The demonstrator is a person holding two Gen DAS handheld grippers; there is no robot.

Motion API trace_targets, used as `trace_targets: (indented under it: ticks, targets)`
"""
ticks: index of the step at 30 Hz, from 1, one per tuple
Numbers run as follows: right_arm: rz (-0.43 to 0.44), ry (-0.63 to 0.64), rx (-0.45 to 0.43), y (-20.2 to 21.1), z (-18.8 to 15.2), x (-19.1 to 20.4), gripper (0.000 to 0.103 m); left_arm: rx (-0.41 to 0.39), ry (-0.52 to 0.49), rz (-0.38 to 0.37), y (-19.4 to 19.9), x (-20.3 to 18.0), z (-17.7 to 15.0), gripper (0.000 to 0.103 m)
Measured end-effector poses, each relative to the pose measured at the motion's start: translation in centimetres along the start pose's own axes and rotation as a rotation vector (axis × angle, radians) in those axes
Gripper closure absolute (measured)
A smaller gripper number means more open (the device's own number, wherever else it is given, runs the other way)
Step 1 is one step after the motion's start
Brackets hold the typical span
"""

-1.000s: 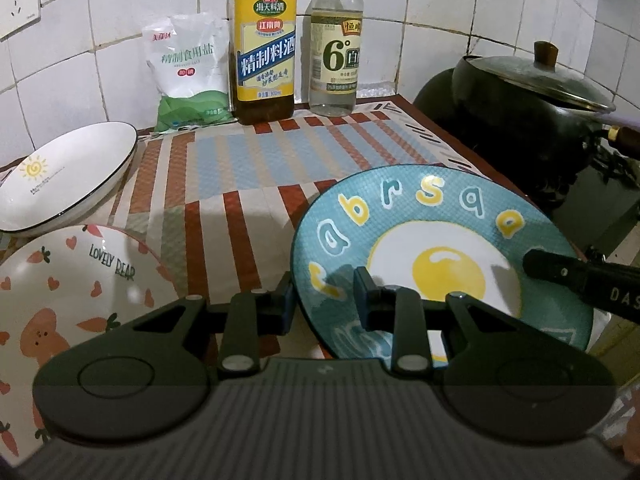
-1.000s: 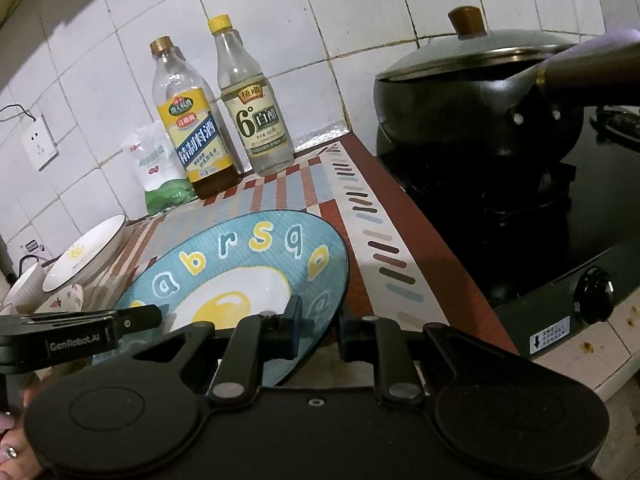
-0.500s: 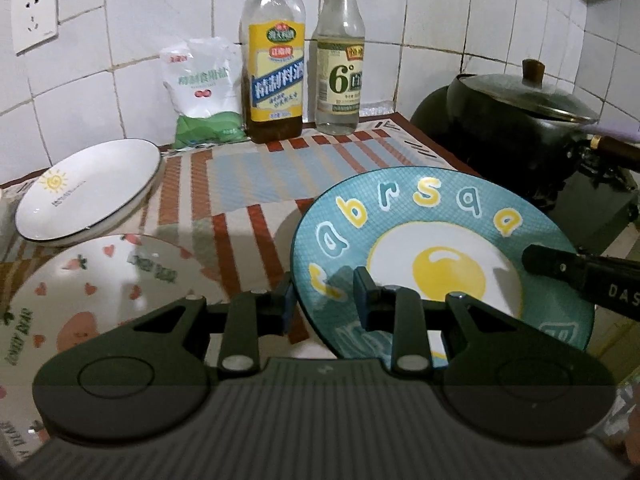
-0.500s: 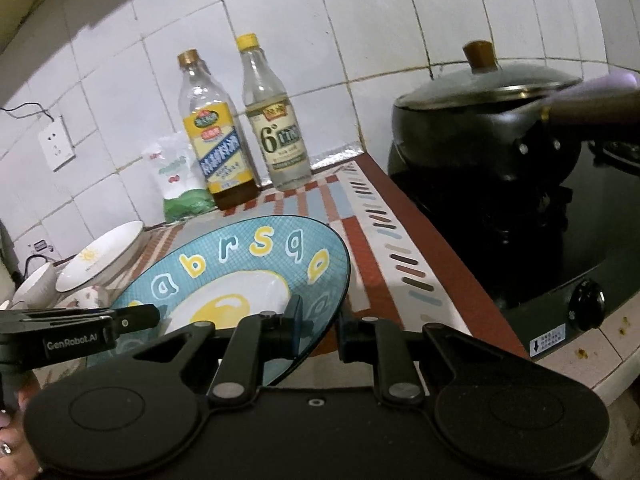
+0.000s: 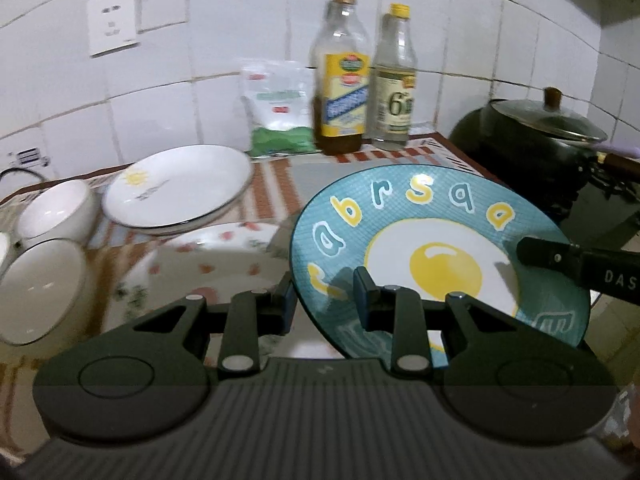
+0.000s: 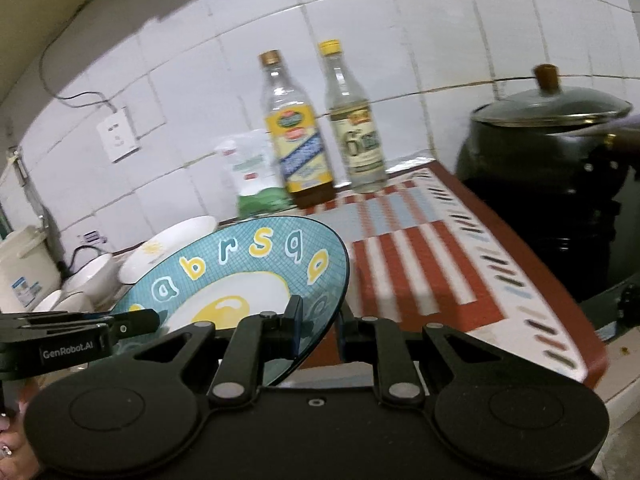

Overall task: Organize plates and bowls
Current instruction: 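Lift the blue plate and carry it toward the bunny plate with the right tool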

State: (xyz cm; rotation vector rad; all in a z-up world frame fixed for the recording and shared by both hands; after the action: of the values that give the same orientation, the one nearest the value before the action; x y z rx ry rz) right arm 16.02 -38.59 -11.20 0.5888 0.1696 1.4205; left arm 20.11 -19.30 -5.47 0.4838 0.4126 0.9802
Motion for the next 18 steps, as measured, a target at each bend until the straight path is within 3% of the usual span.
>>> trace_targets:
  ticks: [9, 18]
  targets:
    - [0.073, 0.045, 0.022, -0.9, -0.7, 6.4, 0.083, -0.020, 0.041, 0.076, 3.2, 5.8, -1.3, 0.075]
    - [0.116, 0.059, 0.055, -3.4, -1.9, 10.1, 0.083, -0.010, 0.075, 0.128, 3.2, 9.9, -2.4, 0.075]
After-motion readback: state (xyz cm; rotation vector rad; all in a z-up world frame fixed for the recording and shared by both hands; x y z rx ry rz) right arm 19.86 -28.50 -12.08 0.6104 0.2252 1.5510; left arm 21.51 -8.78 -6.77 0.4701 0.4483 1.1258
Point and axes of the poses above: each gripper's, at about its wrist camera, not at the fingertips, and y roughly against the way its jaws point, x to its left, z to its top, the point moved 7 cm from there along -y, roughly the way its jaws point, and after that the axes turned 9 degrees about -z, right-handed, at the moved point
